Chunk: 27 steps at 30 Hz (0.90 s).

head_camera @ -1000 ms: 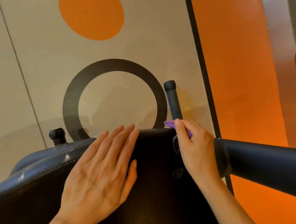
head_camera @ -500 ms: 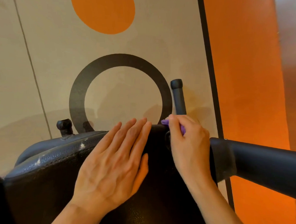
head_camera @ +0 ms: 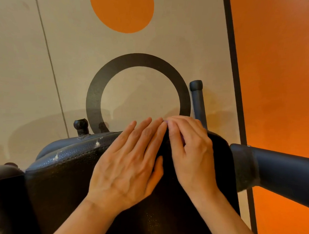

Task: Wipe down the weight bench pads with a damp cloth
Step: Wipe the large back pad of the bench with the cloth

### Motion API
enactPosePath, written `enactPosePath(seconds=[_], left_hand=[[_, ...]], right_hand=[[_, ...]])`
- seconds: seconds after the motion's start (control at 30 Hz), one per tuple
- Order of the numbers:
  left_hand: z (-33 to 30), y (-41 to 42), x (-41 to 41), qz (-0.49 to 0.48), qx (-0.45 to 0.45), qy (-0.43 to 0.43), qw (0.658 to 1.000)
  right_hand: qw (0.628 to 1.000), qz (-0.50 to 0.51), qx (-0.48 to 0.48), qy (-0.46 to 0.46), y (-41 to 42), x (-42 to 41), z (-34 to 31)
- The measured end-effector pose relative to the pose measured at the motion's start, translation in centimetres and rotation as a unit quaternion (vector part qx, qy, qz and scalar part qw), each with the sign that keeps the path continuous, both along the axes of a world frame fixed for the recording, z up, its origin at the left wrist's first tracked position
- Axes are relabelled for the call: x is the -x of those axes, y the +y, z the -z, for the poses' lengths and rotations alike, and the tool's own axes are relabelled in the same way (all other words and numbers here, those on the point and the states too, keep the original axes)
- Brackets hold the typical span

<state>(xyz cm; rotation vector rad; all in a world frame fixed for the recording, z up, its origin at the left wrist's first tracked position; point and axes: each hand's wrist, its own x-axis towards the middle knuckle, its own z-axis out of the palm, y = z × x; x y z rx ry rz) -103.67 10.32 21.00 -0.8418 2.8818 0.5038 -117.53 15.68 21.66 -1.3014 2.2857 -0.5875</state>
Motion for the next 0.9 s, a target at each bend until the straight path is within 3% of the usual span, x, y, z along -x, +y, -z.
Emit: enactPosePath(seconds=[0.33,0.43,0.6,0.67,0.83,0.9], left_hand=[[-0.9,-0.4,-0.4,-0.025,-0.034,0.038,0.998],[-2.6,-1.6,-2.7,-0.098,-0.073,0.077,0.99],[-2.9,-4.3,-8.8,-0.291,-0.105,0.047,0.95],[-1.7,-3.9,-9.6,-0.323,-0.116,0.043,0.938],[1.0,-2.4,-10.1,-0.364,-0.101,0.108,0.919],[0.9,-2.5,-10.1,-0.366,-0.095,0.139,0.915]], right_hand=[[0.996,0.035,0.047,0.064,0.1,0.4,2.2],[0.997,0.04,0.044,0.048,0.2,0.4,2.4],[0.999,0.003,0.022,0.034,0.2,1.2,1.8],[1.0,-0.026,-0.001,0.011,0.3,2.2,1.2],[0.996,0.077,-0.033,0.042,-0.5,0.4,0.7],[0.997,0.061,-0.017,0.053,-1.3,-2.2,0.4]])
